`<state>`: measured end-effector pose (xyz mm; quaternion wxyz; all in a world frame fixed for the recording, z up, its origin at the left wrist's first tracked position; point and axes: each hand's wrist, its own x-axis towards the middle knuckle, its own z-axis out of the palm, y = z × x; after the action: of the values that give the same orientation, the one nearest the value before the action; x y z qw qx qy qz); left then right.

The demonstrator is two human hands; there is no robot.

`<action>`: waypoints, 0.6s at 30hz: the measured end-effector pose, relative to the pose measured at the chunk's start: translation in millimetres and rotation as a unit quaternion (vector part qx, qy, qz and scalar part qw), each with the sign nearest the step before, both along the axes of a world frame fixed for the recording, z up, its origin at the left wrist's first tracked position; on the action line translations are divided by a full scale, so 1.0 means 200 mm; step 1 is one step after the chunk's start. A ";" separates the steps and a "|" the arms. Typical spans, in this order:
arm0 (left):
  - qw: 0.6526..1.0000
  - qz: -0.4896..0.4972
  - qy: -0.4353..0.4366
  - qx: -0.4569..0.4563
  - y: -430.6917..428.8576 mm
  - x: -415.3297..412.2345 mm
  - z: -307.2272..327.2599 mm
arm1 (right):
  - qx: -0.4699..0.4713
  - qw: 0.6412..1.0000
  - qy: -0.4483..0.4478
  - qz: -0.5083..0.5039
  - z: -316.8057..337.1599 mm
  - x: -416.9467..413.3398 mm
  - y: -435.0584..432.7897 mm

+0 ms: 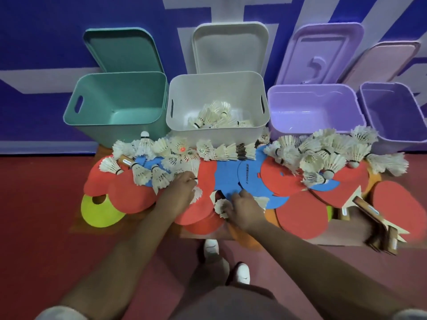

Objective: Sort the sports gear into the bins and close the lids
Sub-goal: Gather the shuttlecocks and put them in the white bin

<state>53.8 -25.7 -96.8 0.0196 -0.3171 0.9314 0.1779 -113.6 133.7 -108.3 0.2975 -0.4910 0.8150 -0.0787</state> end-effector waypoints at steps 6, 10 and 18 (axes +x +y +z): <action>0.993 0.057 0.071 -0.078 -0.04 -0.02 0.07 | -0.012 0.999 0.028 -0.043 -0.04 -0.02 -0.06; 0.977 0.127 0.169 -0.033 -0.07 -0.06 0.10 | -0.069 0.992 -0.022 -0.101 -0.01 -0.10 -0.07; 0.921 0.270 0.259 0.109 -0.07 -0.18 0.21 | -0.138 0.945 -0.157 -0.253 0.11 -0.26 -0.06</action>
<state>17.2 -40.7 -53.9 -0.2364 -0.4956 0.7575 0.3531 -165.8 121.6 -86.9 0.3208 -0.2864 0.8366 -0.3394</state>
